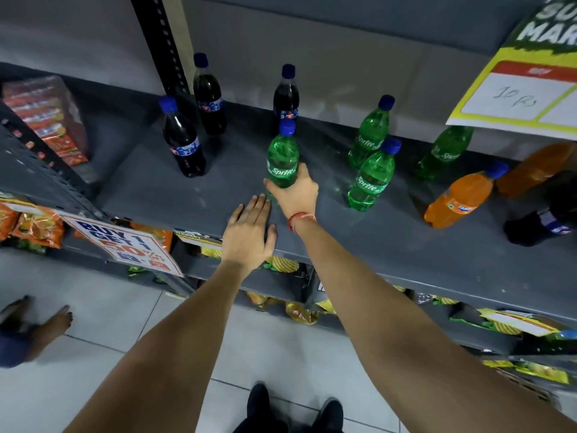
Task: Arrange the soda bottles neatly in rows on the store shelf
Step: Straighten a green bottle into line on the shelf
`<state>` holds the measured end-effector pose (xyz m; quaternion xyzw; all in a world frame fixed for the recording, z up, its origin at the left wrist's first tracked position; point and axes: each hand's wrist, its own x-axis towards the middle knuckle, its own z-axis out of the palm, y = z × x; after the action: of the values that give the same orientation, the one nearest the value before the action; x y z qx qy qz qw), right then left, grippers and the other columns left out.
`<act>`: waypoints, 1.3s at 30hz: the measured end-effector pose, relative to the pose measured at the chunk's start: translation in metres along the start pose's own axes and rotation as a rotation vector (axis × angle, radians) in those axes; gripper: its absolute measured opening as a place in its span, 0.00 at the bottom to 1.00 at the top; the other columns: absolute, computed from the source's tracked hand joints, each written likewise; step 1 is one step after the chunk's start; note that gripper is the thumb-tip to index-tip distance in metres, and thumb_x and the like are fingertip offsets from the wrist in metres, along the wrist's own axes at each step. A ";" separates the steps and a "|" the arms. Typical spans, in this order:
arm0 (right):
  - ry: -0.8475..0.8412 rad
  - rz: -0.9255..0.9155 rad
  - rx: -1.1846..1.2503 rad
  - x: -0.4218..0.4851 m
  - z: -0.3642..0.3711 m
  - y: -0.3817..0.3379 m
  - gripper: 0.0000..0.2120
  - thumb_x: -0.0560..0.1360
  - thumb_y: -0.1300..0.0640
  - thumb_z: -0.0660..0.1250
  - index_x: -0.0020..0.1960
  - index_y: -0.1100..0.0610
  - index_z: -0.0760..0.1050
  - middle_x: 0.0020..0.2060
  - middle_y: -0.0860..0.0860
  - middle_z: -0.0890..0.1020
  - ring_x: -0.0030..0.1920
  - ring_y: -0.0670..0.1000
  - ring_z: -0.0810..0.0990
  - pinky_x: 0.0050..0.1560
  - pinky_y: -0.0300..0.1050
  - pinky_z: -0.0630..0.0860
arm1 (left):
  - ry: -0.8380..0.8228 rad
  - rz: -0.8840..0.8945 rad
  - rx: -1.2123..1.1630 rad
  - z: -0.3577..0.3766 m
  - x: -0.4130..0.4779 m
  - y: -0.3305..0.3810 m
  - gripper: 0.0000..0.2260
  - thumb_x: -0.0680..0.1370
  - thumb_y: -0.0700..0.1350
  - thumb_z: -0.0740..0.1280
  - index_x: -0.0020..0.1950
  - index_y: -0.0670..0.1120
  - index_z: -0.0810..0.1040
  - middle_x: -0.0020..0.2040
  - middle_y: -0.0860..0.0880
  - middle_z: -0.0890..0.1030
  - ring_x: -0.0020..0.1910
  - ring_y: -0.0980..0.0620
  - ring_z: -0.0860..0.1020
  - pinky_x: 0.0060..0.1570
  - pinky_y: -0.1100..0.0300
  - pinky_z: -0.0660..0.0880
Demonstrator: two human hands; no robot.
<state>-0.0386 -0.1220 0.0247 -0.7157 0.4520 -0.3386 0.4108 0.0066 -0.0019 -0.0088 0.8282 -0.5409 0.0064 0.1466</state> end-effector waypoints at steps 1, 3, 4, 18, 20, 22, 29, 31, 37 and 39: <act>0.021 -0.005 0.015 -0.006 -0.007 0.004 0.21 0.62 0.50 0.76 0.46 0.58 0.72 0.40 0.55 0.84 0.42 0.56 0.82 0.40 0.43 0.75 | 0.003 0.002 -0.004 0.000 -0.001 0.000 0.26 0.75 0.50 0.50 0.68 0.38 0.67 0.68 0.40 0.72 0.69 0.46 0.67 0.69 0.48 0.62; 0.072 -0.020 0.054 -0.020 -0.025 0.015 0.21 0.61 0.48 0.77 0.46 0.57 0.72 0.40 0.53 0.85 0.42 0.53 0.83 0.43 0.44 0.78 | 0.019 0.004 -0.008 -0.001 -0.002 -0.001 0.25 0.75 0.50 0.51 0.68 0.38 0.68 0.68 0.40 0.72 0.69 0.45 0.68 0.68 0.48 0.62; 0.105 -0.030 0.062 -0.027 -0.036 0.022 0.21 0.61 0.47 0.77 0.46 0.56 0.73 0.39 0.52 0.85 0.41 0.52 0.83 0.44 0.44 0.79 | 0.024 0.005 -0.004 0.000 -0.003 -0.001 0.25 0.75 0.50 0.51 0.67 0.38 0.68 0.68 0.40 0.72 0.69 0.45 0.68 0.68 0.48 0.63; 0.394 -0.029 -0.048 -0.045 -0.197 0.088 0.21 0.62 0.48 0.77 0.50 0.53 0.73 0.43 0.52 0.85 0.44 0.52 0.83 0.45 0.44 0.79 | 0.059 0.178 -0.164 0.004 0.002 0.077 0.25 0.77 0.54 0.52 0.63 0.37 0.74 0.65 0.38 0.75 0.65 0.42 0.72 0.64 0.45 0.67; 0.401 0.002 -0.061 -0.040 -0.208 0.093 0.22 0.63 0.48 0.77 0.51 0.54 0.73 0.45 0.55 0.85 0.46 0.55 0.83 0.48 0.47 0.79 | 0.029 0.240 -0.201 0.009 0.004 0.109 0.24 0.78 0.53 0.52 0.64 0.38 0.73 0.65 0.39 0.74 0.65 0.43 0.72 0.65 0.45 0.67; 0.402 0.035 -0.088 -0.037 -0.219 0.100 0.23 0.63 0.48 0.77 0.53 0.56 0.73 0.46 0.56 0.85 0.48 0.57 0.83 0.49 0.50 0.79 | -0.001 0.283 -0.216 0.017 0.006 0.138 0.22 0.79 0.51 0.53 0.65 0.39 0.71 0.67 0.40 0.73 0.67 0.44 0.70 0.66 0.47 0.65; 0.283 0.051 -0.182 -0.041 -0.230 0.121 0.26 0.63 0.45 0.77 0.53 0.58 0.71 0.48 0.58 0.83 0.49 0.58 0.81 0.48 0.48 0.77 | -0.095 0.197 -0.093 0.048 0.003 0.200 0.22 0.79 0.48 0.56 0.70 0.39 0.65 0.72 0.40 0.66 0.73 0.46 0.61 0.71 0.51 0.55; 0.235 0.028 -0.171 -0.042 -0.235 0.124 0.27 0.62 0.44 0.77 0.53 0.56 0.71 0.49 0.56 0.83 0.49 0.55 0.81 0.48 0.46 0.77 | -0.078 0.170 -0.067 0.050 0.002 0.204 0.22 0.78 0.49 0.56 0.69 0.38 0.66 0.71 0.40 0.67 0.72 0.45 0.63 0.70 0.50 0.58; 0.512 0.007 -0.077 -0.060 -0.280 0.149 0.22 0.67 0.36 0.68 0.51 0.51 0.73 0.47 0.49 0.80 0.47 0.46 0.78 0.48 0.47 0.77 | -0.022 0.180 -0.063 0.051 0.000 0.204 0.24 0.75 0.49 0.51 0.63 0.37 0.73 0.66 0.38 0.74 0.67 0.43 0.71 0.65 0.47 0.67; 0.659 0.065 -0.090 -0.052 -0.304 0.157 0.21 0.69 0.42 0.69 0.55 0.54 0.72 0.50 0.54 0.78 0.51 0.52 0.76 0.52 0.52 0.76 | -0.008 0.179 -0.065 0.053 0.001 0.205 0.24 0.75 0.48 0.51 0.63 0.36 0.73 0.66 0.38 0.74 0.66 0.43 0.71 0.65 0.47 0.67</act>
<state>-0.3754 -0.1998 0.0098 -0.5706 0.5976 -0.5181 0.2211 -0.1850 -0.0919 -0.0107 0.7713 -0.6133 -0.0015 0.1699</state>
